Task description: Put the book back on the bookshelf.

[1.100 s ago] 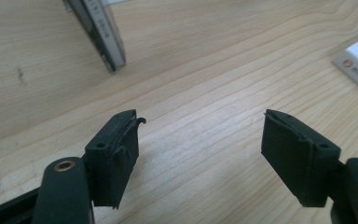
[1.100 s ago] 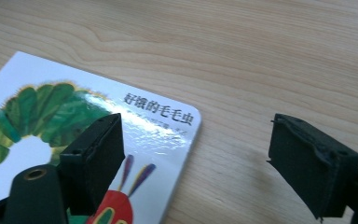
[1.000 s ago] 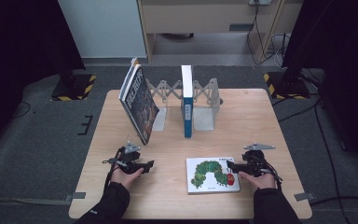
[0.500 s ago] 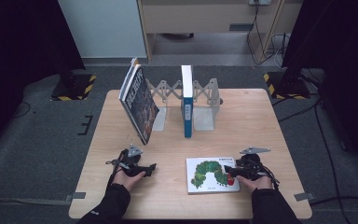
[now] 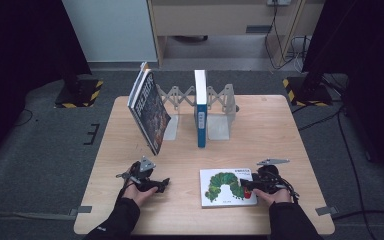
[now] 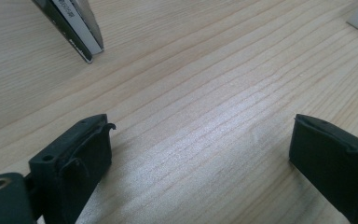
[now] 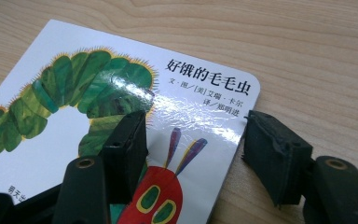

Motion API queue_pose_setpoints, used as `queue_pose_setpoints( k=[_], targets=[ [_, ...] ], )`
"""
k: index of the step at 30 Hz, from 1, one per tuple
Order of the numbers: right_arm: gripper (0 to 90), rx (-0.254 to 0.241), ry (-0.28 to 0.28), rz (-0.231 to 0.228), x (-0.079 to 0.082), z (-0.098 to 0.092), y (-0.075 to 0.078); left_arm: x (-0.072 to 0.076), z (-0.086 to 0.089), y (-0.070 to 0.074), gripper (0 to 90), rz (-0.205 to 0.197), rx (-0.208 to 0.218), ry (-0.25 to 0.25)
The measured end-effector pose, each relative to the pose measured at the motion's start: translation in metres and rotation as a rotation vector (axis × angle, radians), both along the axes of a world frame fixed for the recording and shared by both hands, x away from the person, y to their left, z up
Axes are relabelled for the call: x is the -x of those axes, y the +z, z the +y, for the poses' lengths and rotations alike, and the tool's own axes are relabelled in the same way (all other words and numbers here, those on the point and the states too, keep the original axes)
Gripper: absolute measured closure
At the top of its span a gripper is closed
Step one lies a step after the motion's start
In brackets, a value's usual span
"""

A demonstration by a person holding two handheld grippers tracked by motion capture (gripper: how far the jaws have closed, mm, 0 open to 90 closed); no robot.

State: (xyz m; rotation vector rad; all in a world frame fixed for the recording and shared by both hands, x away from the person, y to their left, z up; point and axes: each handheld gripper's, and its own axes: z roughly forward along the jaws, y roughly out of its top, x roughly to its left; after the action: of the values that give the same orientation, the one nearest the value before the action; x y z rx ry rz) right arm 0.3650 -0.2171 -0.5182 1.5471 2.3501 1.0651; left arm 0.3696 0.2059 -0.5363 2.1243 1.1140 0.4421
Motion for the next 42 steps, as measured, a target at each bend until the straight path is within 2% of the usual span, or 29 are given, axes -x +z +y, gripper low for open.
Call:
queue_pose_setpoints(
  k=[3, 6, 10, 13, 17, 20, 24, 27, 35, 37, 42],
  targets=[
    [40.2, -0.015, -0.003, -0.001, 0.000, -0.002, 0.001, 0.000, -0.002, -0.001, 0.0, 0.004, -0.018, -0.012],
    [40.4, -0.027, -0.009, 0.002, 0.000, -0.002, 0.002, 0.000, -0.002, -0.001, 0.0, 0.004, -0.017, -0.012],
    [40.4, -0.040, -0.007, -0.018, 0.001, -0.004, 0.005, -0.001, -0.002, 0.000, 0.2, 0.006, -0.015, -0.013],
    [40.3, -0.048, -0.008, -0.022, 0.001, -0.005, 0.006, 0.000, 0.000, 0.000, 2.5, 0.003, -0.001, 0.003],
    [40.3, -0.056, -0.008, -0.025, 0.001, -0.006, 0.007, 0.001, -0.001, 0.004, 5.6, 0.032, 0.018, 0.027],
    [40.2, -0.062, -0.008, -0.028, 0.001, -0.006, 0.007, 0.002, -0.002, 0.007, 9.8, 0.052, 0.065, 0.030],
    [40.1, -0.078, -0.009, -0.047, 0.001, -0.007, 0.010, 0.006, -0.009, 0.013, 11.6, 0.045, 0.095, 0.002],
    [40.1, -0.088, -0.008, -0.052, 0.001, -0.007, 0.010, 0.009, -0.016, 0.015, 12.0, 0.066, 0.138, -0.024],
    [40.1, -0.105, 0.013, -0.089, 0.002, -0.005, 0.014, 0.019, -0.039, 0.017, 15.2, 0.079, 0.157, -0.115],
    [40.0, -0.107, 0.014, -0.089, 0.002, -0.004, 0.014, 0.021, -0.044, 0.017, 15.9, 0.091, 0.165, -0.128],
    [39.4, -0.106, 0.021, -0.086, 0.002, -0.003, 0.014, 0.026, -0.057, 0.017, 18.0, 0.087, 0.169, -0.174]
  ],
)
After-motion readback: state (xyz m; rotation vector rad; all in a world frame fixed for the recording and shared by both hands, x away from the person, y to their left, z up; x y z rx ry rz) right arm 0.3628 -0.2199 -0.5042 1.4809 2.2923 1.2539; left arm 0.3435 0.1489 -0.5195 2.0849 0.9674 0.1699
